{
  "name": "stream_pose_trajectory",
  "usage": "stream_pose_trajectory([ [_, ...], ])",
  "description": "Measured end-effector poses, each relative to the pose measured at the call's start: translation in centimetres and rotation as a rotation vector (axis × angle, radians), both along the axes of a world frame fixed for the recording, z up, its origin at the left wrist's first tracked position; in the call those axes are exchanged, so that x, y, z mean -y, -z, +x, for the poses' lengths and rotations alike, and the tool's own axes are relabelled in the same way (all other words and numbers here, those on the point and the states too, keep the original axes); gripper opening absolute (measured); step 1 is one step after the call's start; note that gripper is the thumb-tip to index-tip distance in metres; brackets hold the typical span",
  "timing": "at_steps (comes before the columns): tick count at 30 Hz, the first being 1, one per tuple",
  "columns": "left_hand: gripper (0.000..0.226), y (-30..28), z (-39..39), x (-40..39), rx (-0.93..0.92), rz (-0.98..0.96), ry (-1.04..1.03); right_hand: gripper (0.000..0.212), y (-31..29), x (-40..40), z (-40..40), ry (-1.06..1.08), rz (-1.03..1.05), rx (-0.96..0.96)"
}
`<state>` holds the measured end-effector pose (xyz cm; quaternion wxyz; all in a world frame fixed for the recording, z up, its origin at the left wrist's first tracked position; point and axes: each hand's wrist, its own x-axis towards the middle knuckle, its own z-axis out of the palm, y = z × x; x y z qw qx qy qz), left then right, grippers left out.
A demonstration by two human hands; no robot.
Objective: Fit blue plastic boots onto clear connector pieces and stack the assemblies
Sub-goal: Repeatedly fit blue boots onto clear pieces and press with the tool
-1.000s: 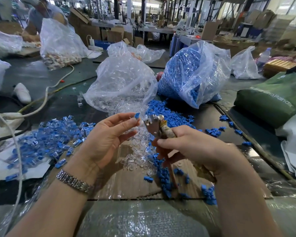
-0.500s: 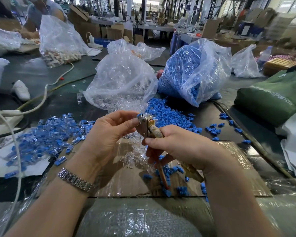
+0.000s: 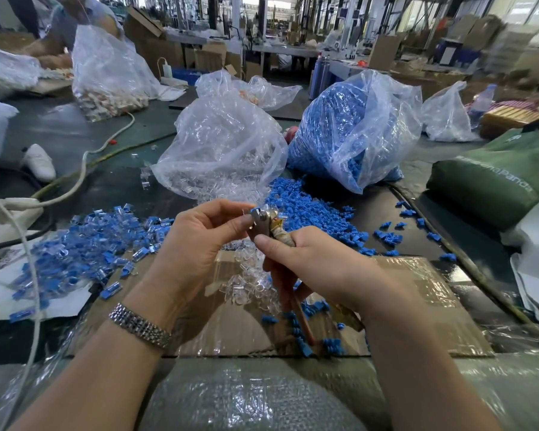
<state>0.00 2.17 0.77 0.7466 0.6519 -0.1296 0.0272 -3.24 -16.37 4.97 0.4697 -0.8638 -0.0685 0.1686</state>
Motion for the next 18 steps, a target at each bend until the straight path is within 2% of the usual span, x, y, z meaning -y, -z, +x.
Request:
stream_pose_trajectory([
  [5,0.012,0.3,0.5,-1.2,-0.019,0.053,-0.213,0.052,-0.9,1.7,0.4,0.048,-0.064,0.036],
  [7,0.013,0.4,0.7,-2.0,0.013,0.278,-0.458,0.050,-1.1,2.9,0.6,0.157,-0.116,0.114],
  [9,0.014,0.5,0.9,-2.8,0.043,0.592,-0.714,0.049,-1.0,3.8,1.0,0.262,-0.293,0.196],
  [12,0.017,0.5,0.7,-3.1,0.084,0.986,-0.891,0.043,0.2,4.7,1.5,0.350,-0.559,0.205],
  [13,0.018,0.6,0.6,-2.8,0.109,1.034,-0.856,0.042,0.7,4.8,1.7,0.366,-0.617,0.187],
  [15,0.015,0.7,0.4,-1.9,0.168,0.999,-0.651,0.041,1.6,5.0,1.8,0.378,-0.707,0.150],
  [18,0.007,1.2,0.3,-0.6,0.123,0.945,-0.329,0.044,2.4,5.0,2.1,0.368,-0.794,0.128],
])
